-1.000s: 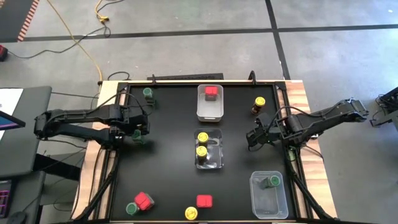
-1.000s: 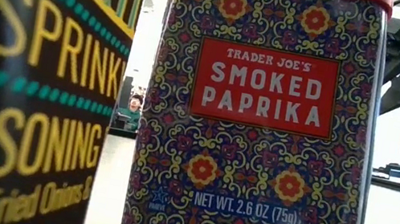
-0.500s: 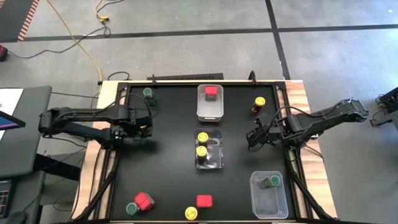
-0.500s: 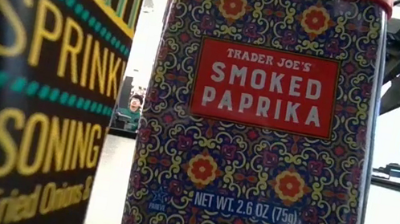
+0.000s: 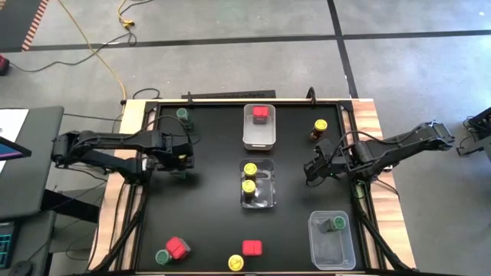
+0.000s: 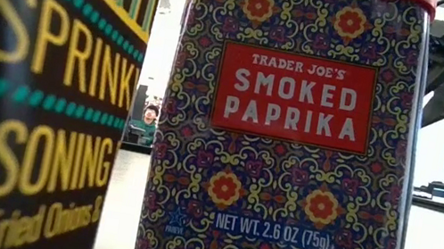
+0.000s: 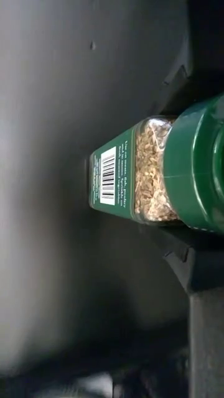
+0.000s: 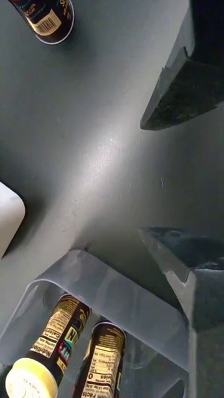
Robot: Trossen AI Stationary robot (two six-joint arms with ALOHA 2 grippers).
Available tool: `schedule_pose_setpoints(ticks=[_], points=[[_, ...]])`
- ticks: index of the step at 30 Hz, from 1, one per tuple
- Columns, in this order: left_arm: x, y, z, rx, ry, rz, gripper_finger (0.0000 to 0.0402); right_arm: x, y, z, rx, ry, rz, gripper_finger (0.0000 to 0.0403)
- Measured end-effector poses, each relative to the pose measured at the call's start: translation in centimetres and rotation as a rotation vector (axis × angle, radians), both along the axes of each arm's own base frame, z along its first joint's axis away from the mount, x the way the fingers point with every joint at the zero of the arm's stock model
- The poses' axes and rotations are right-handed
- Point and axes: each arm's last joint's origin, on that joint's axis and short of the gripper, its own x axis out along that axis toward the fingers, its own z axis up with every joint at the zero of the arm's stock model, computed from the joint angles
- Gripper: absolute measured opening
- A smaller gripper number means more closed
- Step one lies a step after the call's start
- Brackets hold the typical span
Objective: Sort spices by type
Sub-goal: Put the middle right green seasoning bottle into the transparent bin
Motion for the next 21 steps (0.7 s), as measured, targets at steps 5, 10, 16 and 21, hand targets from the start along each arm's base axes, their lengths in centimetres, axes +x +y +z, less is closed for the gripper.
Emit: schedule_pose_setpoints(ticks=[5, 10, 16, 21], points=[[1.2, -0.8, 0.2, -0.014, -0.114, 0.026, 0.0189, 0.0, 0.0, 0.0, 0.001, -0.002, 0.000, 0.0291], [2.2, -1.9, 0.5, -0.044, -0.203, 0.070, 0.0189, 0.0, 0.0, 0.0, 0.000, -0.002, 0.001, 0.0291], [5.1, -3.1, 1.3, -0.041, -0.204, 0.055, 0.0189, 0.0, 0.0, 0.0, -0.031, 0.019, 0.052, 0.0291], [9.8, -3.6, 2.8, -0.009, -0.169, -0.015, 0.0189, 0.0, 0.0, 0.0, -0.048, 0.036, 0.081, 0.0291]])
